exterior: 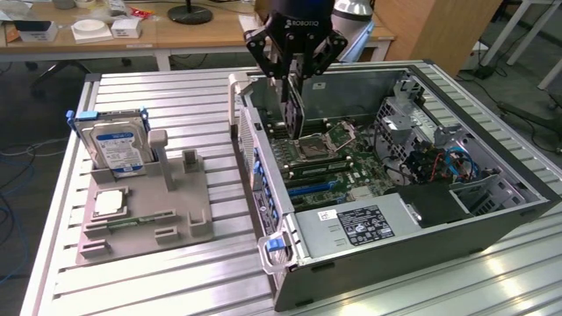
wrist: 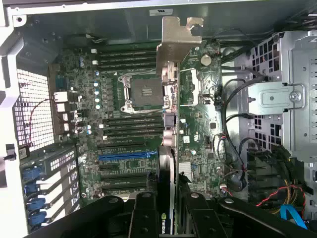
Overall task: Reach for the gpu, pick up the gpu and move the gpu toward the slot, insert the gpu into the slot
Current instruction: 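Pick up the gpu and move the gpu toward the slot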
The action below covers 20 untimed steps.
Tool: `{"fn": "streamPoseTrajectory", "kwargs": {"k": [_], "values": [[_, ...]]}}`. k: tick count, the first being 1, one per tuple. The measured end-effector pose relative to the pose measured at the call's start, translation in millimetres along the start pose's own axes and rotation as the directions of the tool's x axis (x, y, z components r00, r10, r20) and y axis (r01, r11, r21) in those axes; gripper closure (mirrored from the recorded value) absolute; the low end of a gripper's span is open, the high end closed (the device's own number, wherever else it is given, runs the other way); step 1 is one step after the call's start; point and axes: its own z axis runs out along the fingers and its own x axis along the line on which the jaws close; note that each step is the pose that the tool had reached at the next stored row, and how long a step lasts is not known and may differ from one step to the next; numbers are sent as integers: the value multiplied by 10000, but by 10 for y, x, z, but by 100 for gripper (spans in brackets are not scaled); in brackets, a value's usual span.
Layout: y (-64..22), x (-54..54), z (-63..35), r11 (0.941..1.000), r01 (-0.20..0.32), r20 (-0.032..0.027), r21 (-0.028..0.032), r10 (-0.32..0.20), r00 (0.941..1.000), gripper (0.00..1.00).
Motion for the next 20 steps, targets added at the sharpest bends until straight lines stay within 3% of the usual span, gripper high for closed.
{"fn": "streamPoseTrajectory", "kwargs": {"k": [15,20], "values": [[1,-9,1,10000,-1,0,-1,1,10000,74],[1,-9,23,9962,872,-3,-15,-872,9962,74]]}}
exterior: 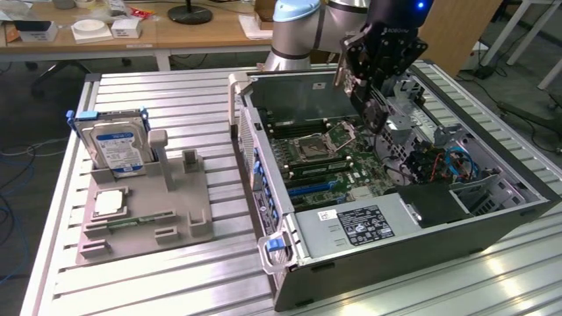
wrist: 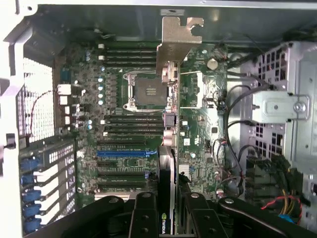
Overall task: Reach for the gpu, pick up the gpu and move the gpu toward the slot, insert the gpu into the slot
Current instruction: 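Pick up the gpu and move the gpu toward the slot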
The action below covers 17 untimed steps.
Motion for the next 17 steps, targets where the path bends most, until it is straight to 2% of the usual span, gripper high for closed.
{"fn": "streamPoseTrajectory", "kwargs": {"k": [2,5,8,17], "values": [[0,0,5,9997,263,-2,-3,-263,9997,74],[0,-5,10,9993,372,-2,-14,-372,9993,74],[0,-4,14,9967,811,-5,-21,-811,9967,74],[0,-4,15,9939,1104,-6,-27,-1104,9939,74]]}}
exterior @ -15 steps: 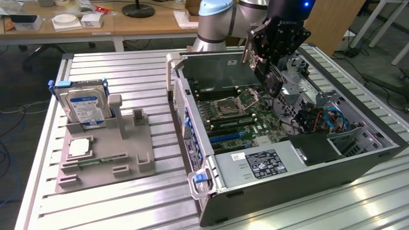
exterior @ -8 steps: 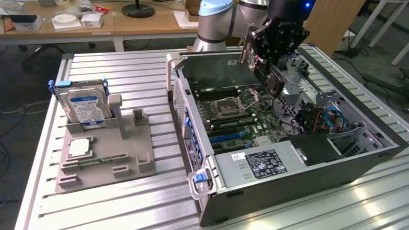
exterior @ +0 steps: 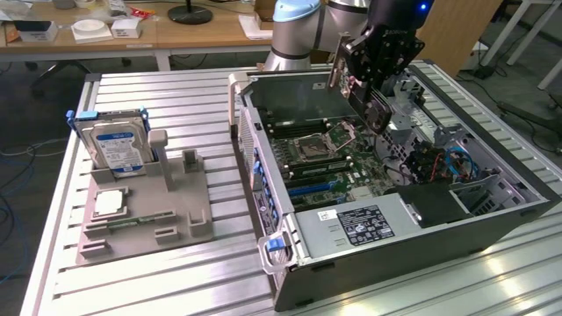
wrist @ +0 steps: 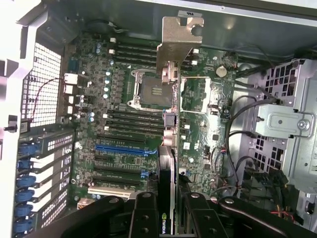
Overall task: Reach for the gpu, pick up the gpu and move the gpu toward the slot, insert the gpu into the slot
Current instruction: 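Pick up the gpu and move the gpu toward the slot, then insert the gpu into the slot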
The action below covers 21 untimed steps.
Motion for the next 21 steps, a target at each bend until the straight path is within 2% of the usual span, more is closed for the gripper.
{"fn": "streamPoseTrajectory", "kwargs": {"k": [16,21], "values": [[0,0,-1,9997,247,-1,-6,-247,9997,74],[0,0,0,9953,969,-2,-37,-969,9953,74]]}}
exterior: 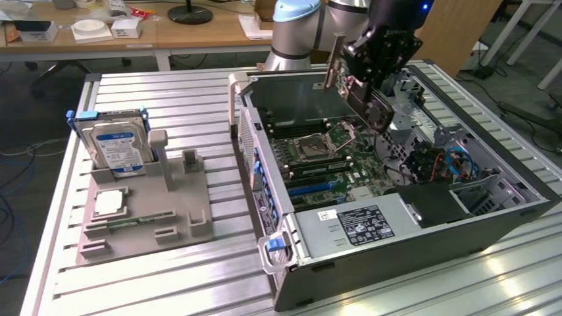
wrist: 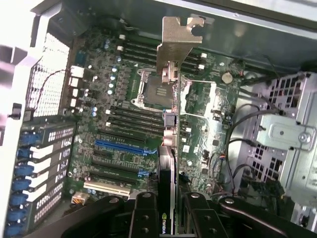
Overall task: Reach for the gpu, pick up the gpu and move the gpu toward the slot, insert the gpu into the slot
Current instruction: 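Insert the gpu into the slot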
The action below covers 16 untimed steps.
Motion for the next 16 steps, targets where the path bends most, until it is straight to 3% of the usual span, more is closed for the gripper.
{"fn": "streamPoseTrajectory", "kwargs": {"k": [8,16], "values": [[0,0,0,9929,1184,10,-96,-1184,9930,74],[0,0,4,9743,2242,51,-237,-2241,9746,74]]}}
